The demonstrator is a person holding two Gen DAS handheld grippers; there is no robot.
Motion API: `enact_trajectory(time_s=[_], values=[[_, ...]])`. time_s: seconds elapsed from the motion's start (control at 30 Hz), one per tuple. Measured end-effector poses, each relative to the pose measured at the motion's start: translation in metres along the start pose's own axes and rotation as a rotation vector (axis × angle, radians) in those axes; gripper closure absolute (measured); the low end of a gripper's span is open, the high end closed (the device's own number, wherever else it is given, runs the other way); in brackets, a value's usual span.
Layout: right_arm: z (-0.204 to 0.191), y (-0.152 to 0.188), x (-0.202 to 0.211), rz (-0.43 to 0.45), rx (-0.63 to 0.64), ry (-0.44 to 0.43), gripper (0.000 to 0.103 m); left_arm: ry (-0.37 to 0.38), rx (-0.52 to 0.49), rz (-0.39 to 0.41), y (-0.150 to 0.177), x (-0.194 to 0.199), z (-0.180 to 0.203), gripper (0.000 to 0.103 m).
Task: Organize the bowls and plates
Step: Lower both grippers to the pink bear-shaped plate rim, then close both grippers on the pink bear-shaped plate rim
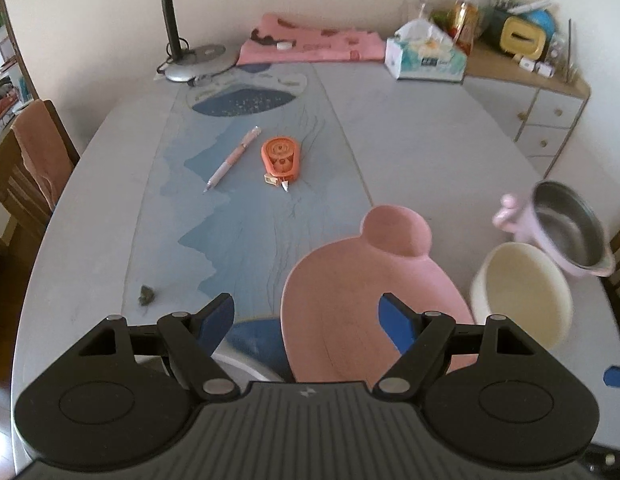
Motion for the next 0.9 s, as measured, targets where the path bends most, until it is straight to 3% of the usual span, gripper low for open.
enact_trajectory(time_s=[0.37,0.47,0.6,0.7,0.83,0.9], values=[[0.006,-0.003,-0.047,-0.061,-0.051,0.001,0.026,-0.001,0.034,-0.069,-0.020,-0.069,-0.006,0.024],[0.010,-0.005,-0.055,-0.068,-0.080,0.004,0.029,-0.008,0.016,-0.089,-0.022,-0.082,-0.005,0.032],[0.014,-0.007,-0.065,-0.079,-0.113,0.004,0.044,0.005,0.004,-0.113,-0.021,-0.098,-0.004,0.037],[0.017,-0.008,-0.069,-0.083,-0.128,0.004,0.051,0.015,0.010,-0.124,-0.020,-0.106,-0.007,0.047],[0.017,-0.007,-0.072,-0.099,-0.135,-0.008,0.062,0.050,0.033,-0.122,-0.020,-0.110,-0.010,0.053],[0.017,-0.006,-0.070,-0.097,-0.136,-0.012,0.067,0.069,0.030,-0.118,-0.021,-0.110,-0.010,0.063]])
Point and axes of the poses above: each gripper's, at about its wrist camera, not at the fingertips, and x roughly against the way its jaws point, z to its right, y to its underside, the point moved 3 cm from there along -x, roughly the way its jaws point, and after that the axes turned 12 degrees about -x, right-handed, at the moved point
